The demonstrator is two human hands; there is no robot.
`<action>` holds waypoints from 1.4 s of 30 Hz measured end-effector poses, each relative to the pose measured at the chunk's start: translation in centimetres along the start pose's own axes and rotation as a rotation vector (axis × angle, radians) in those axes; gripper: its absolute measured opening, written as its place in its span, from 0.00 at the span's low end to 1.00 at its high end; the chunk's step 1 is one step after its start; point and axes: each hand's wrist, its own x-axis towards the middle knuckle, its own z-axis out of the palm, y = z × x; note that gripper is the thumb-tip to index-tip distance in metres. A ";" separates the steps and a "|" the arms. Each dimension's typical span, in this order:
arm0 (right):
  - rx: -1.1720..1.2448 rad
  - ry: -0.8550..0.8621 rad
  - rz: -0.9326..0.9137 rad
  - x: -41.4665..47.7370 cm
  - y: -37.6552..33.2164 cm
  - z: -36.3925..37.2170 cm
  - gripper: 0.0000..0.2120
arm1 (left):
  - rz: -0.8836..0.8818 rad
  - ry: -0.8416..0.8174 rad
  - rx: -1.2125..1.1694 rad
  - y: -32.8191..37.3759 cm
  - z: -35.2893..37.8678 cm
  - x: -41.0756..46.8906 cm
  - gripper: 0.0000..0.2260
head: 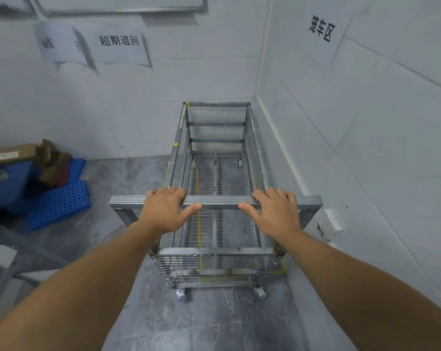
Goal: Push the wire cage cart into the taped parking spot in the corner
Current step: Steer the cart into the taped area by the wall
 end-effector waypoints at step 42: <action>-0.007 0.012 0.020 -15.0 1.5 -2.9 0.39 | 0.083 -0.044 0.106 4.3 -0.7 -13.3 0.31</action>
